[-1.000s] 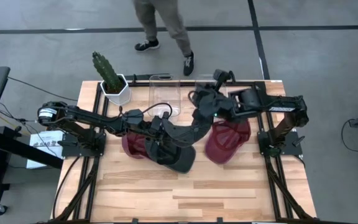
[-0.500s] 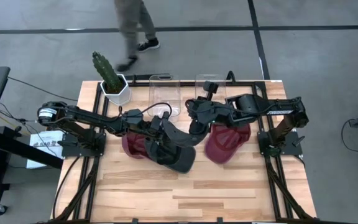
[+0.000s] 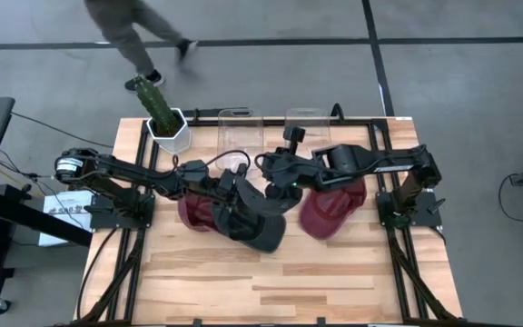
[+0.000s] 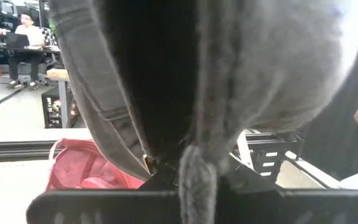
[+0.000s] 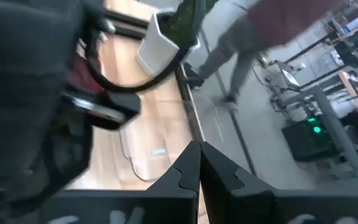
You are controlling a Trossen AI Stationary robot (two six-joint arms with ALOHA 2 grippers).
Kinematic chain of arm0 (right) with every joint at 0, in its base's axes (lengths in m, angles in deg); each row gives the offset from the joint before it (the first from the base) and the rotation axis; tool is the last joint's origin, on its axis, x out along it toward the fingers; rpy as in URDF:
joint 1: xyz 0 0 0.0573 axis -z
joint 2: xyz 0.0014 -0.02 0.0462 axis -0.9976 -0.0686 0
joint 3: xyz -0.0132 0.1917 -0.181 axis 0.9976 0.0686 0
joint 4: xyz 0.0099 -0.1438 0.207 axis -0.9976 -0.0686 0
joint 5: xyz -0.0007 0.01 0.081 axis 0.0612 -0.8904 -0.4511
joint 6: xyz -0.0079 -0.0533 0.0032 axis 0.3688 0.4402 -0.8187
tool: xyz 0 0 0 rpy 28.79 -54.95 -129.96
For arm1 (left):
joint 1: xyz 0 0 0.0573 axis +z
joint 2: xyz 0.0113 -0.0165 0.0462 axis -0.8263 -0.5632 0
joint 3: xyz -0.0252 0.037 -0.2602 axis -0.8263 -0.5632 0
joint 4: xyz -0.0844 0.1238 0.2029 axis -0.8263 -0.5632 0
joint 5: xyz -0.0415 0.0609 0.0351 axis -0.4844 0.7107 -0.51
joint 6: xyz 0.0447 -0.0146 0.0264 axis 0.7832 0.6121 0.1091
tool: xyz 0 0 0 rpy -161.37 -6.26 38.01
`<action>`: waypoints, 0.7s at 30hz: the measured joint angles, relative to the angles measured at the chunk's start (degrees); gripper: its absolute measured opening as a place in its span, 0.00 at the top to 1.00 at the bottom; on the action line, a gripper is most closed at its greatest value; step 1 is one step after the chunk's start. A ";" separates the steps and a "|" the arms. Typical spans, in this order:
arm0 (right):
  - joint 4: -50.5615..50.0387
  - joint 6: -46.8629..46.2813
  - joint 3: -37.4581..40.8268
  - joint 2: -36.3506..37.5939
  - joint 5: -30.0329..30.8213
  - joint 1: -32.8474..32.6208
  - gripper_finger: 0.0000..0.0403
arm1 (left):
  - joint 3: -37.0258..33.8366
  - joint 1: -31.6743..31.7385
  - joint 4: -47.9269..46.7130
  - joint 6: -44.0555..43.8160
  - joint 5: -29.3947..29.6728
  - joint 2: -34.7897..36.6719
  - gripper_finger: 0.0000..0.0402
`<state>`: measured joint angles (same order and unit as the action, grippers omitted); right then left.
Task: Pick & Place hat
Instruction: Put the right black cap into the transparent bin
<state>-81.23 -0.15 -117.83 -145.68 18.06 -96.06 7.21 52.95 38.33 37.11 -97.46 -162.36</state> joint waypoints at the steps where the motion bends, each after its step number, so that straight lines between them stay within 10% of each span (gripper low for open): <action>1: -0.27 0.13 0.05 -0.02 0.51 0.02 1.00 | 0.00 -0.28 -0.02 0.00 -0.06 0.00 0.96; 21: 2.37 4.74 -0.01 9.01 -1.06 7.61 0.90 | -0.08 -1.51 -2.74 -0.33 -1.98 0.02 0.96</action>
<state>-78.86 4.59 -117.84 -136.67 17.00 -88.45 7.13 51.44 35.59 36.78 -99.44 -162.33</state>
